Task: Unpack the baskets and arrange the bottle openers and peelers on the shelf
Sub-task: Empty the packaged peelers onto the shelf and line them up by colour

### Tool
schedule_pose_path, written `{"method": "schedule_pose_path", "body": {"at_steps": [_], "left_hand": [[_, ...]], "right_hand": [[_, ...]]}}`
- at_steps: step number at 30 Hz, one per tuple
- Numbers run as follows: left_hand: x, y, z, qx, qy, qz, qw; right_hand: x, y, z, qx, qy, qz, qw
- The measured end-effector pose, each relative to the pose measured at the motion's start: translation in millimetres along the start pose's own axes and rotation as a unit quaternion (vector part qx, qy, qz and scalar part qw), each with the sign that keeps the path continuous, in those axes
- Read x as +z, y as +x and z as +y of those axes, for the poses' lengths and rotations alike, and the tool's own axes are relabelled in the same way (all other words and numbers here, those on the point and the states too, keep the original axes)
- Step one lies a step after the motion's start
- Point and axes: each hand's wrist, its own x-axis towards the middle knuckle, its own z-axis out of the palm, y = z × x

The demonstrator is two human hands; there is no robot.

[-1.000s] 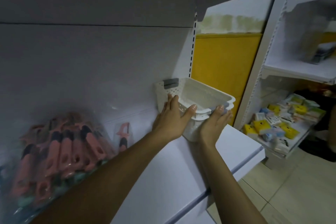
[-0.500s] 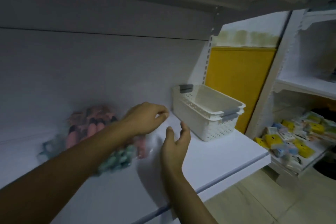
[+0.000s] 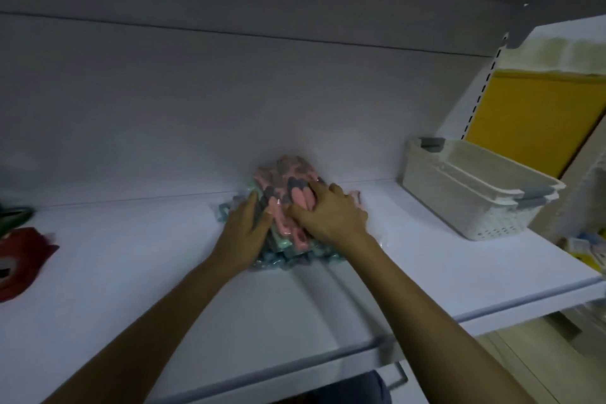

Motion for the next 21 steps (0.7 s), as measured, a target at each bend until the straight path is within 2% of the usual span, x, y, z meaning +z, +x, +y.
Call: {"method": "schedule_pose_path", "body": {"at_steps": [5,8,11,17,21], "left_hand": [[24,20,1,0.017,0.077,-0.025,0.997],[36,27,2,0.04,0.088,-0.042,0.994],[42,32,-2,0.019,0.128,-0.004,0.992],[37,26,1,0.078,0.052,0.074,0.993],[35,25,1,0.085,0.035,0.052,0.994]], "right_hand": [[-6,7,19,0.027,0.026,0.011,0.999],[-12,15,40,0.039,0.032,0.074,0.996],[-9,19,60,0.062,0.034,0.113,0.991],[-2,27,68,0.097,0.051,0.077,0.991],[-7,35,64,0.105,-0.016,0.03,0.994]]}}
